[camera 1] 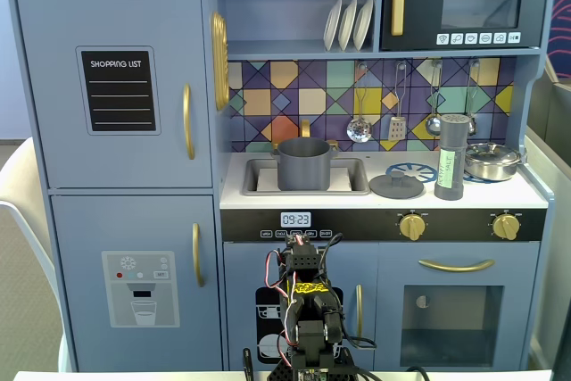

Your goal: Put salt in the gray recipient

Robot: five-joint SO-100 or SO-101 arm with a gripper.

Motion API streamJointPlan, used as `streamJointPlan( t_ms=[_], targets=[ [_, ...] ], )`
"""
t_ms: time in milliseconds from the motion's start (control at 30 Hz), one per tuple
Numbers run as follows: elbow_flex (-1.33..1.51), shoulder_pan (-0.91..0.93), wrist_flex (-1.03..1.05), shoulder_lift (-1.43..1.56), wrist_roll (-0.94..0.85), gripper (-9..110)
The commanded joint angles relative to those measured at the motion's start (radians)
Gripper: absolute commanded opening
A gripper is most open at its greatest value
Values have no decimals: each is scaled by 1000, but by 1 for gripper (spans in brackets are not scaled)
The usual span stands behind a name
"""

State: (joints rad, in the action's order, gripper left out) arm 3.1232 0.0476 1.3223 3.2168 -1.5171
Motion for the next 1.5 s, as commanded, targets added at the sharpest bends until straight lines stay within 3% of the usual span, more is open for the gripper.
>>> streamJointPlan(
  t_ms=[0,367,533,700,800,900,1000,1100,1267,1467],
  targets=[
    [-6,38,5,3,-15,0],
    [-11,75,-6,3,-34,0],
    [-225,227,-60,-155,-9,0],
    [-612,522,-91,-347,-6,0],
    [-753,681,-247,-419,-67,0],
    [-787,792,-555,-472,-54,0],
    [-761,845,-946,-535,-31,11],
    [-782,862,-1183,-632,-48,24],
    [-882,870,-1310,-765,-49,43],
    [-1045,884,-1322,-927,-28,48]
  ],
)
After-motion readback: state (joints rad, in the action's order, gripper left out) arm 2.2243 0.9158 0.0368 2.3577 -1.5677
